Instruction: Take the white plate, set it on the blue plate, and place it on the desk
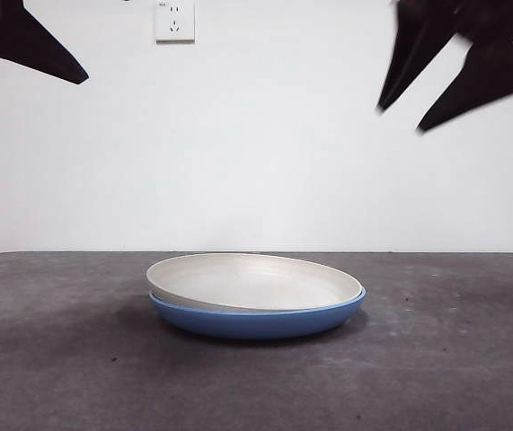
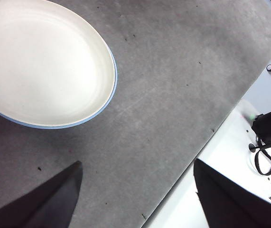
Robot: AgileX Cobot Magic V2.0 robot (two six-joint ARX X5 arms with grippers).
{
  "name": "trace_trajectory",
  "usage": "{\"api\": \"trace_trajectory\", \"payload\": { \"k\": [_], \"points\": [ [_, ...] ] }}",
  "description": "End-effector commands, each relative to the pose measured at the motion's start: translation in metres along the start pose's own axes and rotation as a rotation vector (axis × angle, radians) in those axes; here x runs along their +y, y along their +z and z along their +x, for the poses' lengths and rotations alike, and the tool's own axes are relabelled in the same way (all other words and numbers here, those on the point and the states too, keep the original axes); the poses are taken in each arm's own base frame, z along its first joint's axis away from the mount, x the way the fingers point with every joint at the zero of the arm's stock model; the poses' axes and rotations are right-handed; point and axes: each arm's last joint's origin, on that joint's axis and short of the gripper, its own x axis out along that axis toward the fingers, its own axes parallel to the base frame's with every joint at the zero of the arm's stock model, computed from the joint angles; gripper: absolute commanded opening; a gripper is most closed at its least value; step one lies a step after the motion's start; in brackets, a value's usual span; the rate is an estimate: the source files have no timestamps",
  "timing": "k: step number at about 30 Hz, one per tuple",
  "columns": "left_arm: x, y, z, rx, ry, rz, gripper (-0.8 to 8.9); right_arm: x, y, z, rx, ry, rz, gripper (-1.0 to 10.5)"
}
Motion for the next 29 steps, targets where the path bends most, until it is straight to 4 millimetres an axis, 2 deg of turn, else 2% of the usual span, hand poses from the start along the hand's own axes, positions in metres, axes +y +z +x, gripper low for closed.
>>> {"api": "trace_trajectory", "payload": {
  "k": [1,5,10,13,29],
  "points": [
    [-0.002,0.003,-0.001,-0.008,-0.011,0.013,3.74,0.010,-0.005,-0.022,-0.007,0.018,-0.094,2.5],
    [-0.002,0.003,-0.001,-0.008,-0.011,0.013,3.74,0.019,-0.023,-0.049,0.041,0.032,-0.132,2.5],
    [-0.002,0.003,-0.001,-0.007,-0.011,0.013,3.74,0.027,-0.043,-0.068,0.115,0.099,-0.176,2.5],
    [-0.002,0.003,-0.001,-0.008,-0.011,0.013,3.74,0.032,-0.048,-0.075,0.116,0.145,-0.195,2.5],
    [-0.002,0.003,-0.001,-0.007,-0.011,0.013,3.74,0.038,-0.051,-0.079,0.117,0.181,-0.222,2.5]
  ]
}}
